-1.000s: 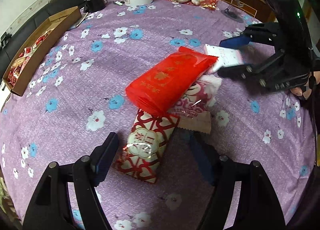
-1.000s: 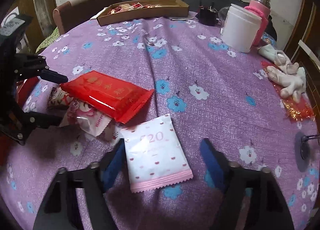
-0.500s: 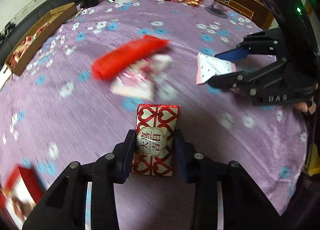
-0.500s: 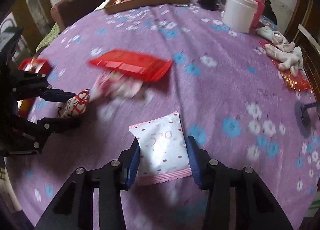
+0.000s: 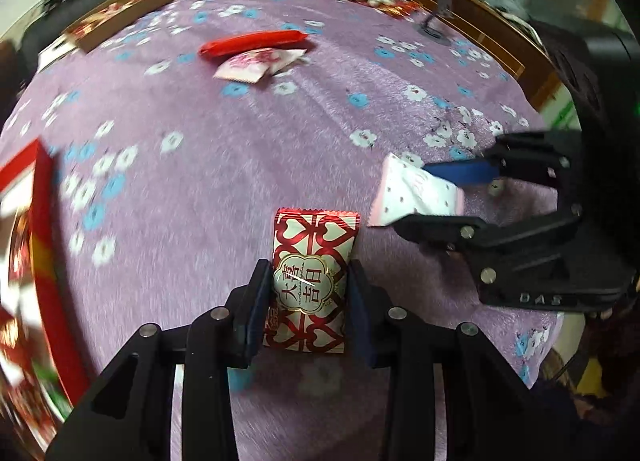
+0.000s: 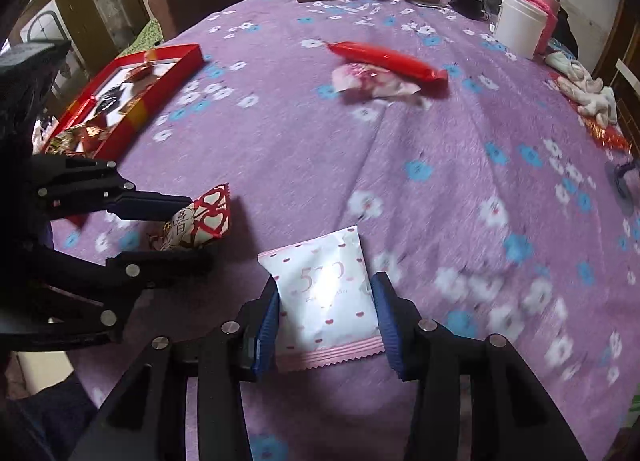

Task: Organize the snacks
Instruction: 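Grasp red gift-wrapped pack with left gripper while right grasps white printed pouch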

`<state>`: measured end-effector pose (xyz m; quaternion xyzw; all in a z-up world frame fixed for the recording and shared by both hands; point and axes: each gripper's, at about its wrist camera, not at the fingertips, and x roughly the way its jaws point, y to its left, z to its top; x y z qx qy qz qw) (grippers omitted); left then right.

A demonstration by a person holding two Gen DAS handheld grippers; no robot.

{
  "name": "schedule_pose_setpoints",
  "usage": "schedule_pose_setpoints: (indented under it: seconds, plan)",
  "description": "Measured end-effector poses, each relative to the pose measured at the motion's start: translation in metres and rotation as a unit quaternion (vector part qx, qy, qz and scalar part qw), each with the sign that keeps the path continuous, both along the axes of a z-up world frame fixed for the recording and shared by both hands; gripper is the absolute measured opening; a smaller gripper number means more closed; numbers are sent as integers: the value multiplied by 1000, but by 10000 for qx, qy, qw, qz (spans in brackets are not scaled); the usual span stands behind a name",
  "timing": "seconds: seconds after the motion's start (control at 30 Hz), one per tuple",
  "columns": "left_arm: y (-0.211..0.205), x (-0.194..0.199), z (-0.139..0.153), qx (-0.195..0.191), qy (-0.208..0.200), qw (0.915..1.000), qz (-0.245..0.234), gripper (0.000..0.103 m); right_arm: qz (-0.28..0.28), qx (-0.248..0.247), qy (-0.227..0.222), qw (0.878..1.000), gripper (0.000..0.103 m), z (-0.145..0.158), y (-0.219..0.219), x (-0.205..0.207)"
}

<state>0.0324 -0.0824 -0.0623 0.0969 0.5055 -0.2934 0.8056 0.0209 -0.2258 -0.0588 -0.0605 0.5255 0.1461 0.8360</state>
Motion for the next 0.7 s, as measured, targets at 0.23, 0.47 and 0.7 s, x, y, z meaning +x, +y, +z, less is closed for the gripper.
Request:
schedule_pose_setpoints:
  seconds: [0.23, 0.47, 0.7]
  plan:
    - [17, -24, -2, -246, -53, 9974, 670, 35, -81, -55, -175, 9998, 46, -2, 11, -24]
    - [18, -37, -4, -161, -341, 9944, 985, 34, -199, -83, -295, 9993, 46, -3, 14, -30]
    - [19, -42, -5, -162, -517, 9933, 1016, 32, -357, -96, -357, 9987, 46, -4, 16, -33]
